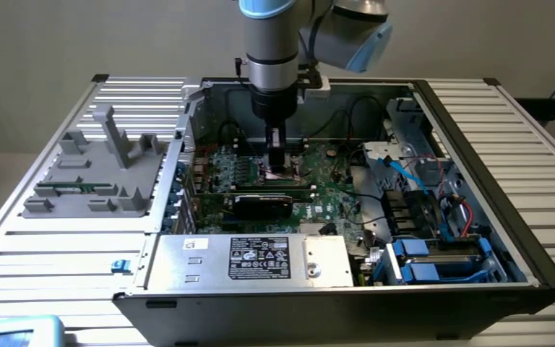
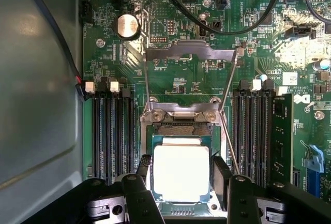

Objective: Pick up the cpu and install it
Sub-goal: 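Place the cpu into insertion slot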

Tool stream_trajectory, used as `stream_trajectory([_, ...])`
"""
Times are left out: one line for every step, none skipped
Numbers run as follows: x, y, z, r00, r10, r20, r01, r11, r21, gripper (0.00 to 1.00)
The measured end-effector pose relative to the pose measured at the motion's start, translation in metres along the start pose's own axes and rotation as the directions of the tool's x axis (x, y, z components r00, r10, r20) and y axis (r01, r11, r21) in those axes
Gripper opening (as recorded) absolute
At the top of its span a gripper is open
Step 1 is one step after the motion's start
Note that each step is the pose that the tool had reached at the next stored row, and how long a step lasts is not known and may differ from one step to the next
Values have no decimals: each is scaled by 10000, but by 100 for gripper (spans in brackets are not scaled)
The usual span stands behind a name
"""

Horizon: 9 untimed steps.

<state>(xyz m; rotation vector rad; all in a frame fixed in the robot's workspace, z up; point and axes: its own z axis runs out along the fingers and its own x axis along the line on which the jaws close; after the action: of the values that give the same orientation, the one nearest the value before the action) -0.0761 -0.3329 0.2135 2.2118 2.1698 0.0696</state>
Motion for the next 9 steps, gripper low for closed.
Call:
stream_trajectory([0,1,7,10000,-1,0,1,10000,3,56])
stream_trajectory([0,4,13,10000,0,0,0,10000,5,56])
stream_trajectory([0,8,19,10000,0,-1,0,10000,7,56])
stream_trajectory([0,10,25,10000,-1,-1,1,10000,16,56])
stream_trajectory([0,11,32,10000,0,-1,0,10000,29,56])
stream_trajectory([0,10,40,10000,1,1,-1,10000,47,56])
stream_trajectory([0,10,48,10000,0,2,0,10000,64,56])
stream_trajectory([0,11,52,10000,0,2,0,10000,75,56])
stream_trajectory([0,12,55,10000,0,2,-1,10000,80,56])
